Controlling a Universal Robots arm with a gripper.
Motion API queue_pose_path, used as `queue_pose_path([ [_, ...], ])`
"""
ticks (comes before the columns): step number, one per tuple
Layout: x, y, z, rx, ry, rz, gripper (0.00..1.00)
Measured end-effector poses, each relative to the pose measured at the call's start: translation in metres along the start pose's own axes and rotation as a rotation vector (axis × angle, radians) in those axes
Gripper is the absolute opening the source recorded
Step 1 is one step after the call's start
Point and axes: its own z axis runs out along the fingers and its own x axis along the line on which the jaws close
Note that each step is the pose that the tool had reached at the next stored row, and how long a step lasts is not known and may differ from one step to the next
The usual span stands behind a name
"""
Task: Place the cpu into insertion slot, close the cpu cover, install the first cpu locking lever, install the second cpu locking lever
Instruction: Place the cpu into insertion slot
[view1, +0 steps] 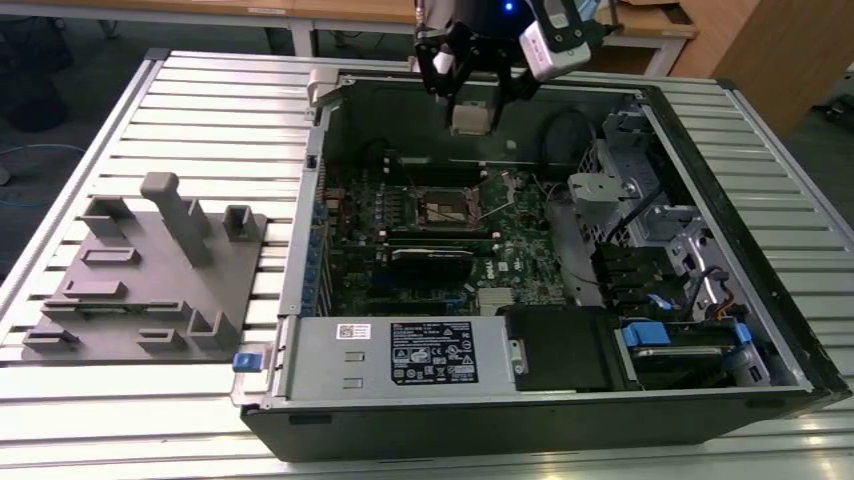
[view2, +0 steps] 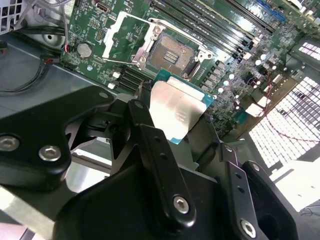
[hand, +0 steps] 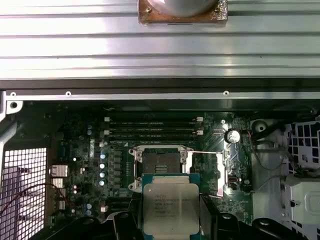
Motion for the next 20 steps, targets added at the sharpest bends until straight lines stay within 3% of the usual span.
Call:
queue_pose_path([
  [7,-0.0001,-0.0001,0.0019,-0.0002,-0.0001,0.0,0.54],
  [20,-0.0002,-0.0011,0.0123,-0.0001,0.0,0.0,0.54],
])
